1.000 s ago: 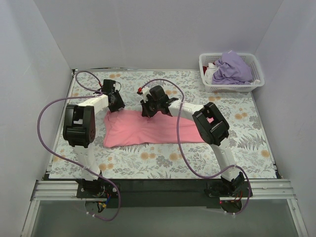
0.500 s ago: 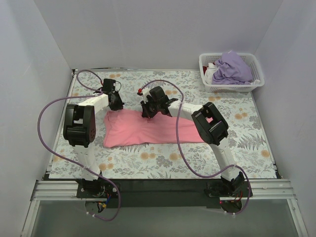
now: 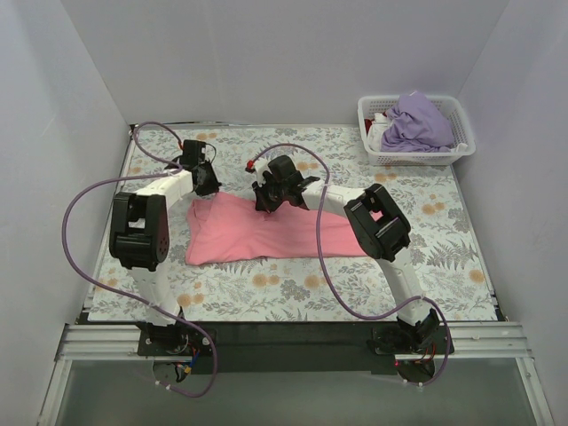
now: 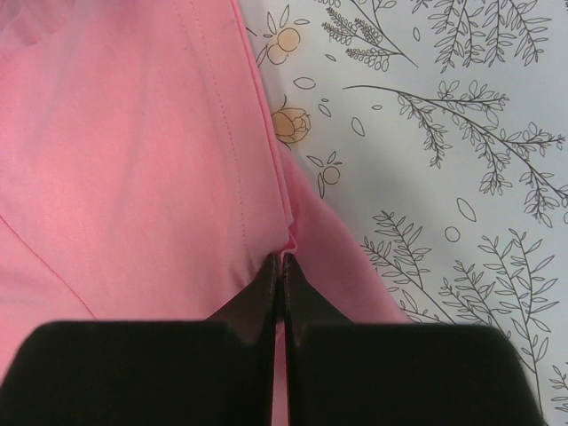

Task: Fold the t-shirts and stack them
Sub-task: Fold the tshirt

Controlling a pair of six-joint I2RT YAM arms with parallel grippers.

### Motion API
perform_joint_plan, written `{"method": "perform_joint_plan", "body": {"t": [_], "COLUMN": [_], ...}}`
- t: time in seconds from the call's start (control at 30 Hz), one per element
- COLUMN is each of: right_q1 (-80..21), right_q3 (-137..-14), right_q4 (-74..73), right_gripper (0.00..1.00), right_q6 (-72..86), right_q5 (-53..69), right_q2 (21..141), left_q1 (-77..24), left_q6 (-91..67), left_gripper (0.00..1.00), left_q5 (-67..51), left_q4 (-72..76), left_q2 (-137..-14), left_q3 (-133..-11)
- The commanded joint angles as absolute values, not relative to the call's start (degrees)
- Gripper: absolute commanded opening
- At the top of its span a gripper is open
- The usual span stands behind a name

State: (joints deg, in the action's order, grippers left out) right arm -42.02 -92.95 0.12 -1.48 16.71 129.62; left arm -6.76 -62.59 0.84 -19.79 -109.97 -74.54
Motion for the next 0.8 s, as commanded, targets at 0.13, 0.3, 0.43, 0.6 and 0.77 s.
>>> {"method": "perform_joint_plan", "body": {"t": [0.13, 0.3, 0.43, 0.6, 0.77], "right_q1": [-42.4, -43.4, -44.1, -45.3, -46.4], "right_q3": [-96.6, -96.5, -95.8, -95.1, -94.1], "right_q4": [-3.6, -5.4, -6.2, -7.1, -8.4], "right_gripper": [0.04, 0.04, 0.04, 0.04, 0.04], "right_q6": [-5.6, -7.4, -8.3, -9.0, -9.5], "right_q5": [15.3, 14.2, 12.5, 12.7, 13.8], "right_q2": [125.1, 123.4, 122.1, 120.6, 120.1], "left_q1": [-6.5, -6.5, -6.5, -6.5, -6.5], "left_q6": [-61.5, -61.6, -62.1, -63.5, -64.7], "left_gripper": [0.00, 0.00, 0.00, 0.00, 0.00], "left_q5": [1.7, 1.1, 0.8, 0.1, 0.1], "left_q4": [-16.0, -15.9, -15.4, -15.5, -16.1], "left_q2": [-102.5, -101.2, -99.4, -97.1, -94.1], "left_q3": [-71.7, -70.0, -68.0, -65.4, -62.5]}}
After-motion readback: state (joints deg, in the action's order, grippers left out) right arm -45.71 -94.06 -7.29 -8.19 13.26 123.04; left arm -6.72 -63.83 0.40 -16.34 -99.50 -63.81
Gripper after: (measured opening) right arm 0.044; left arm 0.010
